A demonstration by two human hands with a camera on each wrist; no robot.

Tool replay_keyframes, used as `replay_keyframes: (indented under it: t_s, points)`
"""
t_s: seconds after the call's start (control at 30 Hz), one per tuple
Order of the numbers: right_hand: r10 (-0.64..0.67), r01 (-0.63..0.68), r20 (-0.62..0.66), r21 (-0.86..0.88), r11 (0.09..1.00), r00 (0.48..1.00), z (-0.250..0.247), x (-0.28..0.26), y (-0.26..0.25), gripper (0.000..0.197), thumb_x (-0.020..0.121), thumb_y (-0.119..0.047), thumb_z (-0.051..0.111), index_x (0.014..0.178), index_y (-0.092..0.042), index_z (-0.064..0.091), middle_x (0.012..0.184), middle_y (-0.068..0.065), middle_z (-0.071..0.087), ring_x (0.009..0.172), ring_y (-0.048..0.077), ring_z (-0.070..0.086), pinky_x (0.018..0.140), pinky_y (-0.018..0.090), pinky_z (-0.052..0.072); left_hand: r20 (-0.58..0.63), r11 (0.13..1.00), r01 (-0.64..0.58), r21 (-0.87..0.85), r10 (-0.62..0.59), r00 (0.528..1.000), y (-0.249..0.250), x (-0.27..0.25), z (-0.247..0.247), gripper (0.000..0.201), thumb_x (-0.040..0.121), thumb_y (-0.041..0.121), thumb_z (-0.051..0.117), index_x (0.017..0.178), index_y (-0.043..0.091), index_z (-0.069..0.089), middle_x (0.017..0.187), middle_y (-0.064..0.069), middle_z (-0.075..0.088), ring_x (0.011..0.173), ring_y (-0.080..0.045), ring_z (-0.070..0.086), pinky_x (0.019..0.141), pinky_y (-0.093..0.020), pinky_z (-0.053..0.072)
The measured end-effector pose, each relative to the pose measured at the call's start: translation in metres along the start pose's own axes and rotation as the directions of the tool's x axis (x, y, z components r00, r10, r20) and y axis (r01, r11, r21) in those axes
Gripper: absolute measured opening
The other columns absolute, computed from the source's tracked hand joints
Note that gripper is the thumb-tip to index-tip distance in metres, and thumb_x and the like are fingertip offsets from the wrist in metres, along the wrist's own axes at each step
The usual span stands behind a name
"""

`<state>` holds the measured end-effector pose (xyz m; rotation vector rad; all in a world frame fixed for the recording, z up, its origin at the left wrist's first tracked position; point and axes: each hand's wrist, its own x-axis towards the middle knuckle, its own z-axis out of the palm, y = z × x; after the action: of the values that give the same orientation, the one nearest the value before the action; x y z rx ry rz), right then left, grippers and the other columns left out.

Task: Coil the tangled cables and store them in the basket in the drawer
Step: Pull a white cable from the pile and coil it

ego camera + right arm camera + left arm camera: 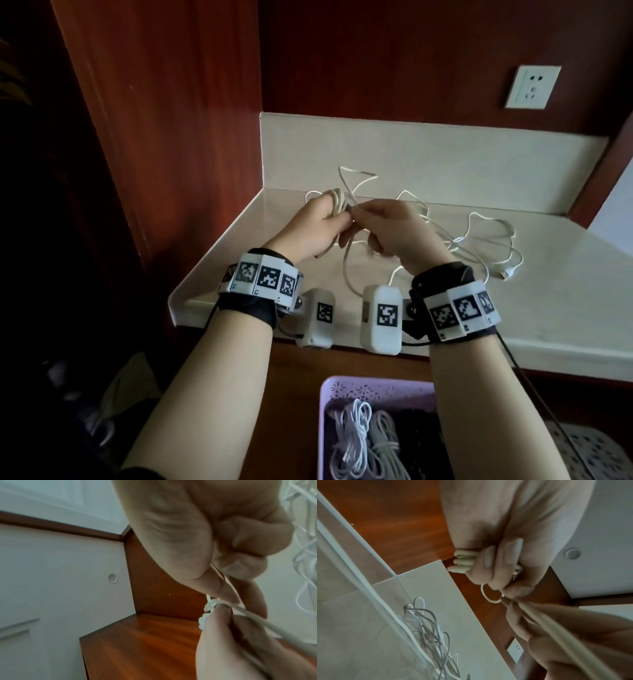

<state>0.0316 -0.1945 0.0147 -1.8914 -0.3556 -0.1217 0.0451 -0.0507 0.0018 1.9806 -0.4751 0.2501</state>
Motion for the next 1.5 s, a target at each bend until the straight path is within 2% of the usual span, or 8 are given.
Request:
replay_keyframes:
  t_s: [0.33,0.47,0.6,0.77,0.97,1.2,1.33,1.5]
  points:
    - [0.224,-0.266,0.248,0.152,0.952,0.943,0.01,-0.041,-0.026,0.015,0.088,0.003,0.058,0.1,-0.006,0.054,0.073,0.019,0.068,0.04,0.015,0.055,0.036,0.019,0.042,-0.233,0.93,-0.289,0.228,0.34,0.911,0.017,0.02,-0.017,0.026,0.094,0.013,0.049,0.072,0.001,0.043,0.067,-0.007,0.041,0.062,-0.018,0.042,0.06,-0.028,0.037]
    - [0.116,-0.128,-0.265,-0.026,0.991,0.957,-0.007,-0.034,-0.023,0.015,0.088,0.008,0.054,0.079,-0.004,0.052,0.065,0.016,0.063,0.046,0.017,0.06,0.046,0.024,0.049,-0.171,0.797,-0.177,0.577,0.33,0.928,0.017,0.026,-0.033,0.034,0.092,0.014,0.049,0.064,0.016,0.031,0.066,0.007,0.035,0.071,-0.018,0.04,0.07,-0.028,0.031]
    - [-0.393,0.008,-0.598,-0.542,0.84,0.699,-0.039,-0.014,-0.042,0.017,0.086,0.004,0.049,0.09,0.001,0.065,0.097,0.018,0.061,0.082,0.029,0.057,0.069,0.021,0.034,0.062,0.689,-0.106,0.717,0.088,0.994,0.032,0.011,-0.041,0.011,0.094,0.011,0.045,0.089,0.009,0.055,0.088,0.002,0.05,0.084,-0.018,0.047,0.086,-0.034,0.041]
    - [-0.744,0.216,-0.544,-0.731,0.648,0.388,-0.077,0.033,-0.081,0.032,0.082,0.004,0.042,0.101,0.004,0.068,0.109,0.023,0.054,0.086,0.028,0.055,0.078,0.02,0.039,0.385,0.867,-0.151,0.476,-0.051,0.921,0.061,-0.011,-0.042,0.011,0.093,0.009,0.05,0.084,0.012,0.055,0.063,0.003,0.054,0.052,-0.01,0.045,0.049,-0.02,0.035]
    - [-0.484,0.401,0.04,-0.621,0.673,0.874,-0.066,0.069,-0.049,0.024,0.093,0.002,0.051,0.112,0.001,0.066,0.118,0.02,0.061,0.105,0.029,0.058,0.089,0.026,0.042,0.296,0.836,-0.141,-0.531,0.339,0.893,0.079,-0.027,-0.075,0.013,0.083,0.012,0.055,0.08,0.018,0.066,0.043,0.01,0.034,0.032,-0.001,0.023,0.035,-0.014,0.015]
    - [-0.084,0.113,0.659,-0.001,0.994,0.748,0.0,0.021,-0.02,0.018,0.101,-0.007,0.038,0.107,-0.006,0.055,0.092,-0.008,0.069,0.082,0.014,0.067,0.073,0.022,0.052,-0.279,0.8,-0.248,-0.546,0.106,0.954,0.08,0.002,-0.069,0.023,0.094,0.0,0.035,0.087,0.007,0.056,0.044,0.006,0.028,0.03,-0.007,0.019,0.038,-0.022,0.011]
    - [0.034,-0.107,0.441,0.141,0.984,0.897,-0.025,0.02,-0.036,0.009,0.099,-0.006,0.041,0.097,-0.007,0.049,0.071,0.013,0.065,0.047,0.016,0.059,0.044,0.02,0.043,-0.381,0.928,-0.126,-0.35,-0.019,0.925,0.052,0.015,-0.055,0.02,0.093,0.001,0.043,0.082,0.01,0.057,0.043,0.009,0.031,0.033,-0.005,0.025,0.036,-0.017,0.018]
    - [0.181,-0.27,-0.202,-0.662,0.699,0.963,-0.085,0.042,-0.02,0.02,0.091,-0.002,0.046,0.106,-0.002,0.059,0.093,0.019,0.065,0.068,0.024,0.061,0.058,0.028,0.05,-0.469,0.979,-0.04,0.201,0.133,0.873,0.021,0.021,-0.058,0.03,0.088,0.001,0.053,0.065,0.011,0.037,0.06,0.0,0.034,0.055,-0.018,0.034,0.056,-0.03,0.029]
